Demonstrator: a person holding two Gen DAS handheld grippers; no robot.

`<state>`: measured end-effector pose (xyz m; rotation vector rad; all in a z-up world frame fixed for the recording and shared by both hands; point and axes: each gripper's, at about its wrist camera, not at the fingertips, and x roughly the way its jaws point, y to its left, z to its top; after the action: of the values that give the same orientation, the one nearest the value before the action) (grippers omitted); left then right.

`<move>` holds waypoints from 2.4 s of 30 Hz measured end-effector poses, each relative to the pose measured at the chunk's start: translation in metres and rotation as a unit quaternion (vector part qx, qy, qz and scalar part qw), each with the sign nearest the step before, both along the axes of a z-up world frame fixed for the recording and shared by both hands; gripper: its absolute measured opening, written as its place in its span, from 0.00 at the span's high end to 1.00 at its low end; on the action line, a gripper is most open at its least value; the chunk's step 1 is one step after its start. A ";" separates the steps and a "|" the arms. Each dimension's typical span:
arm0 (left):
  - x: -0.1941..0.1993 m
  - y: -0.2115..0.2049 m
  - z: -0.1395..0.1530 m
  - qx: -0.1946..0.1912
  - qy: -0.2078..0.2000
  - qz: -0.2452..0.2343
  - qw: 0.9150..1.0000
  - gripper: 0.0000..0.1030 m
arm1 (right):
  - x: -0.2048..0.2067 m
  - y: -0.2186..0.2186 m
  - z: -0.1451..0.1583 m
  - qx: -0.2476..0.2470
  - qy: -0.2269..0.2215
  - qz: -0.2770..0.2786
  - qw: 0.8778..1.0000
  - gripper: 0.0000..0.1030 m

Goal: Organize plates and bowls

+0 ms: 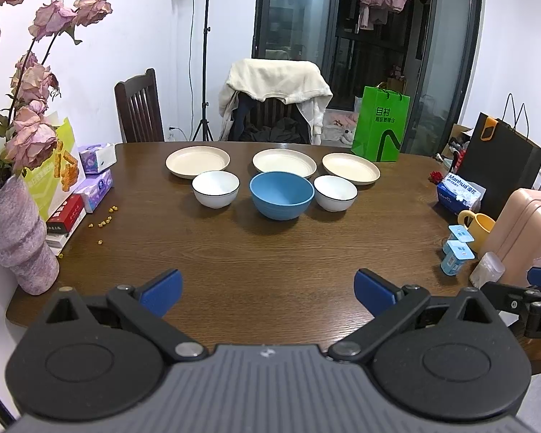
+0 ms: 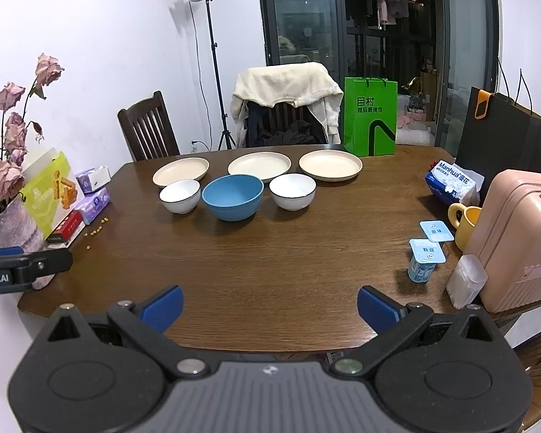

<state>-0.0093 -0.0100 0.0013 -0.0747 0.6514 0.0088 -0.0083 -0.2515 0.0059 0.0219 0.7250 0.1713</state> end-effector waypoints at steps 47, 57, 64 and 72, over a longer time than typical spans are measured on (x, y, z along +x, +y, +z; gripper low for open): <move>0.000 -0.004 0.001 0.000 -0.001 -0.001 1.000 0.00 | -0.004 0.003 0.004 -0.006 -0.013 0.007 1.000 0.00; 0.000 -0.007 0.000 -0.001 -0.002 -0.001 1.000 0.00 | -0.003 0.004 0.005 -0.007 -0.013 0.008 1.000 0.00; 0.004 -0.009 0.000 -0.001 -0.002 0.000 1.000 0.00 | 0.008 0.006 0.007 -0.010 -0.013 0.010 1.000 0.00; 0.032 -0.006 0.003 -0.005 0.001 0.001 1.000 0.00 | 0.032 0.008 0.008 -0.012 -0.009 0.012 1.000 0.00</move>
<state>0.0227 -0.0165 0.0047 -0.0847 0.6539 0.0085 0.0232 -0.2432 0.0134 -0.0123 0.7088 0.1855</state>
